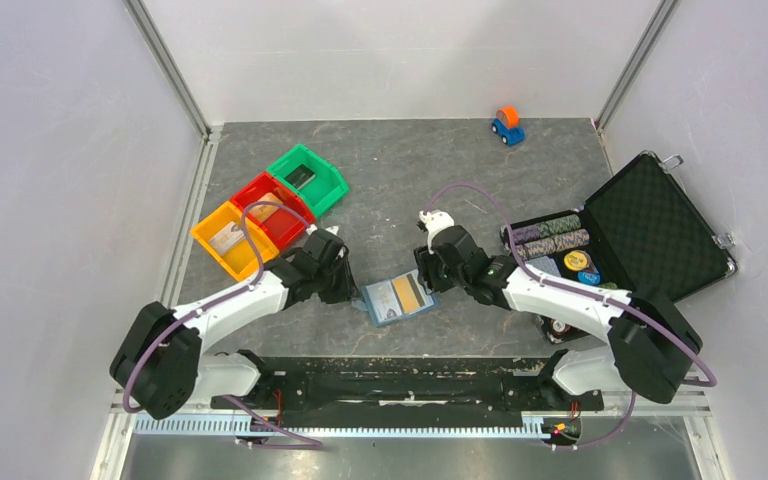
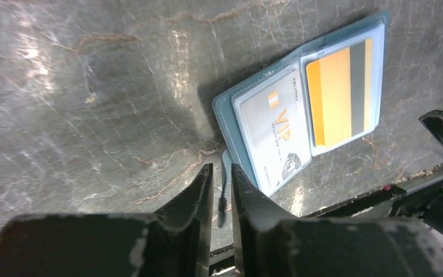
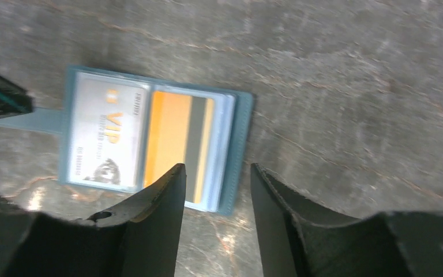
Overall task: Take the credit cards out of the card holder
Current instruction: Remove the credit card from the card holder.
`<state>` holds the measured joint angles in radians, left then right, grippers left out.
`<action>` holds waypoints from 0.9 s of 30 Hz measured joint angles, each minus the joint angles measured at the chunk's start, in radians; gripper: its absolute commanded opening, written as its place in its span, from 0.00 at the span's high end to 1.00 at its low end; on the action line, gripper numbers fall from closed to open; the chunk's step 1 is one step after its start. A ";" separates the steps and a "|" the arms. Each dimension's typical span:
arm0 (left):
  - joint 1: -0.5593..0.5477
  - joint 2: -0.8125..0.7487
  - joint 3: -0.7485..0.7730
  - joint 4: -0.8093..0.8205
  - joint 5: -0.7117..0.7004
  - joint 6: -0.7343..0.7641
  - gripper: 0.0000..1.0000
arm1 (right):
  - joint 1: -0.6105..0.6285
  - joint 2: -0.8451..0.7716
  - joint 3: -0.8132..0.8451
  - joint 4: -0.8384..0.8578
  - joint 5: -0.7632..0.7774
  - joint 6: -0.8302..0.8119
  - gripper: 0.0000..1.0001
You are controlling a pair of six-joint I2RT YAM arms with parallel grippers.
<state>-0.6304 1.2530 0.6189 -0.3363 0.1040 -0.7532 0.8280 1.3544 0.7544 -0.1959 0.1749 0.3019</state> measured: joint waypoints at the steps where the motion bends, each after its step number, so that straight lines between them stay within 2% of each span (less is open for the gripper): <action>1: 0.000 0.002 0.014 -0.014 -0.016 0.000 0.70 | -0.008 0.000 -0.001 0.018 -0.033 0.001 0.58; 5: 0.000 -0.003 0.036 -0.037 -0.052 0.000 0.61 | -0.030 0.000 -0.024 0.094 -0.146 0.014 0.63; 10: 0.000 -0.066 0.035 -0.025 -0.041 -0.005 0.58 | -0.043 0.014 -0.060 0.179 -0.246 0.043 0.66; 15: 0.000 -0.115 -0.006 0.105 0.043 -0.032 0.58 | -0.057 0.053 -0.086 0.242 -0.300 0.067 0.68; 23: 0.000 -0.051 -0.089 0.309 0.160 -0.084 0.57 | -0.067 0.102 -0.146 0.296 -0.308 0.087 0.71; 27: 0.000 -0.020 -0.102 0.373 0.183 -0.099 0.52 | -0.068 0.102 -0.192 0.338 -0.308 0.106 0.72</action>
<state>-0.6308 1.2327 0.5167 0.0364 0.2867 -0.8524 0.7605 1.4567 0.5621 0.1417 -0.1333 0.4084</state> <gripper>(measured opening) 0.450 0.285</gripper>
